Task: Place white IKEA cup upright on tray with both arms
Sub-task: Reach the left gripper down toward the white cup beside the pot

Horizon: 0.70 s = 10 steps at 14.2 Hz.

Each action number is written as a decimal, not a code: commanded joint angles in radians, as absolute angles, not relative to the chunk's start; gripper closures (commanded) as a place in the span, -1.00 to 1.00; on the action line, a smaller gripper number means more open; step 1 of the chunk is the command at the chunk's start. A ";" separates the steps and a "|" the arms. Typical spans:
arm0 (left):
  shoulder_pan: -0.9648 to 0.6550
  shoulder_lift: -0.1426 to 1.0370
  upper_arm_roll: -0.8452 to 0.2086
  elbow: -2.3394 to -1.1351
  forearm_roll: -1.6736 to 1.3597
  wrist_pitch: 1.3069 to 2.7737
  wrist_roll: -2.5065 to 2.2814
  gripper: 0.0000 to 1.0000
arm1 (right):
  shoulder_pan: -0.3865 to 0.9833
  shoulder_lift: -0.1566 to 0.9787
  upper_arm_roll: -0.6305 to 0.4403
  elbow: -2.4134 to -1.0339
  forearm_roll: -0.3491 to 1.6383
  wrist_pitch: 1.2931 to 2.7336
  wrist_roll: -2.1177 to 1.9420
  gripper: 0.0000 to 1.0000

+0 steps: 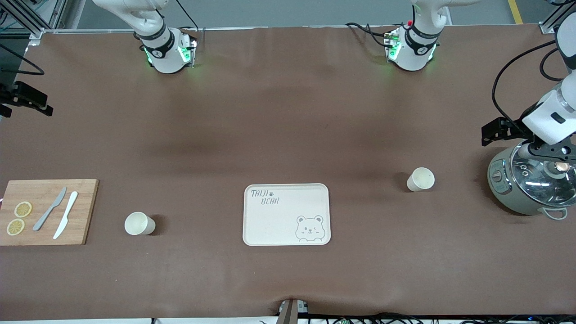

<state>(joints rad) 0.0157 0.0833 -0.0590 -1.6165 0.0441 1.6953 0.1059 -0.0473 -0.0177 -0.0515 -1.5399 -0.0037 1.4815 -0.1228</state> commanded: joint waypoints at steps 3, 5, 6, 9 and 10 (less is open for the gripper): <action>0.008 0.084 -0.067 -1.609 0.054 1.698 0.032 -1.00 | -0.040 -0.015 -0.054 -1.534 -0.006 1.479 -0.118 -1.00; 0.011 0.101 -0.072 -1.617 0.051 1.695 0.058 -1.00 | -0.038 -0.015 -0.054 -1.534 -0.006 1.479 -0.118 -1.00; 0.011 0.113 -0.074 -1.632 0.049 1.700 0.060 -1.00 | -0.038 -0.015 -0.054 -1.534 -0.006 1.479 -0.118 -1.00; 0.014 0.083 -0.074 -1.808 0.049 1.852 0.061 -1.00 | -0.038 -0.015 -0.054 -1.535 -0.008 1.479 -0.118 -1.00; 0.012 0.075 -0.075 -1.866 0.049 1.906 0.061 -1.00 | -0.038 -0.014 -0.054 -1.536 -0.008 1.479 -0.118 -1.00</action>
